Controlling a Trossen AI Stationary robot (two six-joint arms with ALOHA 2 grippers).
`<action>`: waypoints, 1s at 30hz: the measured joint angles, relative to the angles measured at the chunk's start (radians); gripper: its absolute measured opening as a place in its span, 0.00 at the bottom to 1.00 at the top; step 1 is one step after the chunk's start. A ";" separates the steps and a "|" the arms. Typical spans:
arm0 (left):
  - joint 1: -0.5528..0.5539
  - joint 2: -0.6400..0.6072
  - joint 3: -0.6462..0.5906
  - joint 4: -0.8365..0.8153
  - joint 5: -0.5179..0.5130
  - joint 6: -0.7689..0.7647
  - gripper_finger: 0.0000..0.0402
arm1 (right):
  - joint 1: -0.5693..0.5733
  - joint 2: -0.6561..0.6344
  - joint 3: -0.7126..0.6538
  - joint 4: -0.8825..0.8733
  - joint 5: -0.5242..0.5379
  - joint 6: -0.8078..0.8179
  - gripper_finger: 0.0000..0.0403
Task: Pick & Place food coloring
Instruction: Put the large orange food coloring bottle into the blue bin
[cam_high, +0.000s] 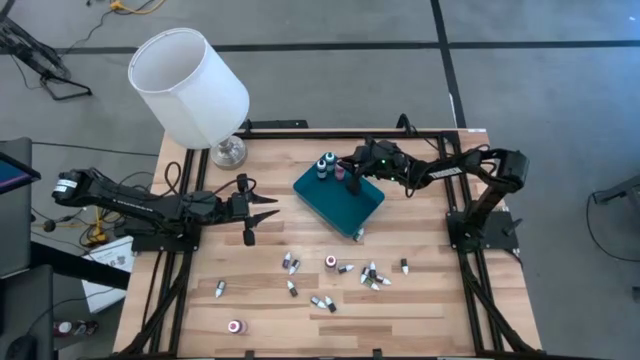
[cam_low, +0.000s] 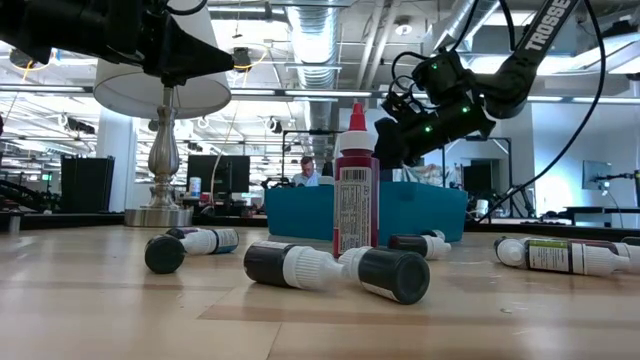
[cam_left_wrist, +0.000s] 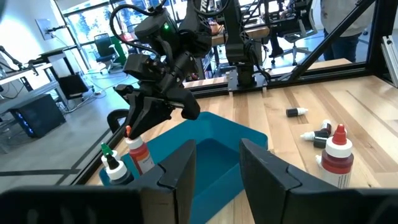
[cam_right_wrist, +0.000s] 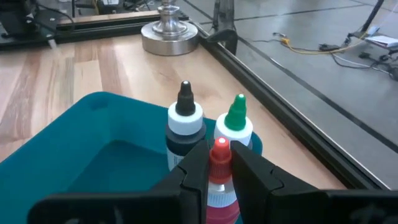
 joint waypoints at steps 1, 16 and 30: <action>0.000 0.000 0.000 0.000 0.000 0.000 0.29 | 0.000 0.000 0.000 0.000 0.000 0.003 0.13; 0.000 0.000 0.000 0.000 0.000 0.000 0.29 | -0.001 0.060 0.000 0.076 -0.030 0.001 0.13; 0.000 0.000 0.000 -0.007 0.000 0.000 0.29 | 0.000 0.038 -0.001 0.059 -0.005 0.000 0.13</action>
